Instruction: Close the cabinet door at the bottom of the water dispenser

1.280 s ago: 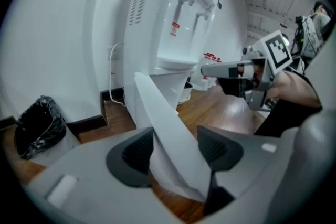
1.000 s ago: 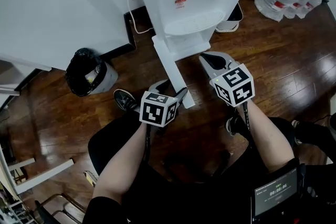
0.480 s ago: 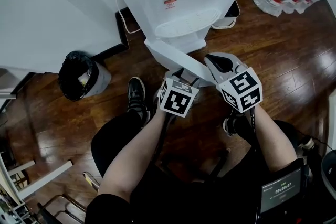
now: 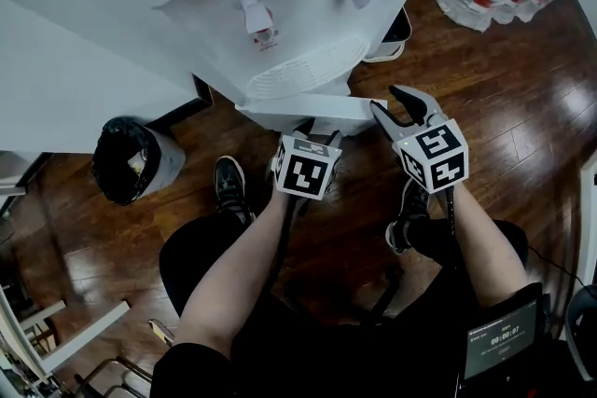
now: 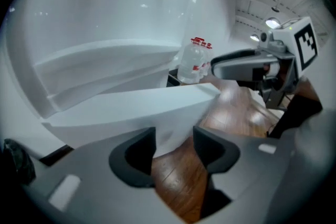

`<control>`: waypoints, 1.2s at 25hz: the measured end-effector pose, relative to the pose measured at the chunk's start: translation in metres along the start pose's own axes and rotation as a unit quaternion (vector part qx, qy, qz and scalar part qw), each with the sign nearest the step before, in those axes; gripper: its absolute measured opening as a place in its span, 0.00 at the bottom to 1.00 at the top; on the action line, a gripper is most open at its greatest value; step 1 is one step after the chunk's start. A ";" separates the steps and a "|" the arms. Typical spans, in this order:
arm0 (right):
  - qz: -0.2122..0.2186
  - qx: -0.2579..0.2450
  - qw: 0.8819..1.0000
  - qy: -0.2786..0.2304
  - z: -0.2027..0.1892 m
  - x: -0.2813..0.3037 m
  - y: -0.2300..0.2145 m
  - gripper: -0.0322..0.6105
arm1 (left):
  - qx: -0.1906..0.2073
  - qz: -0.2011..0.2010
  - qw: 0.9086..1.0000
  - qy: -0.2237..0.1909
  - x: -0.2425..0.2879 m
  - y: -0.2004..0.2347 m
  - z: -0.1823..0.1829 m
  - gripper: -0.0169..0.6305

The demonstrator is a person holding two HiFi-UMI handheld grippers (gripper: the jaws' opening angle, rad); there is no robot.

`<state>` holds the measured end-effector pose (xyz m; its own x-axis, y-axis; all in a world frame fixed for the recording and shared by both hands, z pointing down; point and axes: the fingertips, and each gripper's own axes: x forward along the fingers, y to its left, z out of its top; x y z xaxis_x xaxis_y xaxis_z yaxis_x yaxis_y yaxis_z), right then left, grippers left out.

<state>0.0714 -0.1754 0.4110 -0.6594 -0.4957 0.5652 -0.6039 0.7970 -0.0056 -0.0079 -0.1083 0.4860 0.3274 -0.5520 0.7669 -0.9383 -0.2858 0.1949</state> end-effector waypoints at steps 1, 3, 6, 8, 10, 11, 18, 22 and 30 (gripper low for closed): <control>-0.001 0.014 1.000 0.004 -0.004 0.001 -0.010 0.36 | -0.008 0.000 1.000 0.001 0.003 0.002 0.004 0.38; 0.013 0.038 0.999 0.020 -0.015 0.005 -0.021 0.48 | -0.015 0.000 1.000 -0.001 0.007 0.007 0.012 0.38; 0.045 0.047 0.995 0.075 -0.051 0.023 -0.020 0.63 | -0.019 0.007 1.000 0.009 0.011 0.015 0.015 0.38; 0.051 0.040 0.991 0.118 -0.082 0.040 -0.018 0.66 | -0.022 0.002 1.000 0.018 0.014 0.015 0.013 0.38; 0.042 0.032 0.989 0.137 -0.102 0.058 -0.018 0.66 | -0.022 -0.005 0.999 0.025 0.017 0.012 0.012 0.38; 0.036 0.029 0.990 0.136 -0.107 0.067 -0.019 0.66 | -0.023 -0.006 0.999 0.025 0.019 0.012 0.011 0.38; 0.025 0.020 0.992 0.124 -0.117 0.115 -0.014 0.61 | -0.083 -0.003 0.996 0.016 0.038 0.013 0.010 0.38; 0.038 0.018 0.991 0.123 -0.119 0.128 -0.014 0.58 | -0.111 -0.009 0.994 0.022 0.046 0.013 0.014 0.42; 0.041 0.002 0.992 0.115 -0.104 0.133 -0.012 0.57 | -0.113 -0.016 0.993 0.031 0.047 0.015 0.016 0.42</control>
<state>0.0378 -0.2150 0.5717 -0.5871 -0.3358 0.7366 -0.5542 0.8300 -0.0634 -0.0050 -0.1511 0.5148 0.3558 -0.4947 0.7929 -0.9310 -0.1143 0.3465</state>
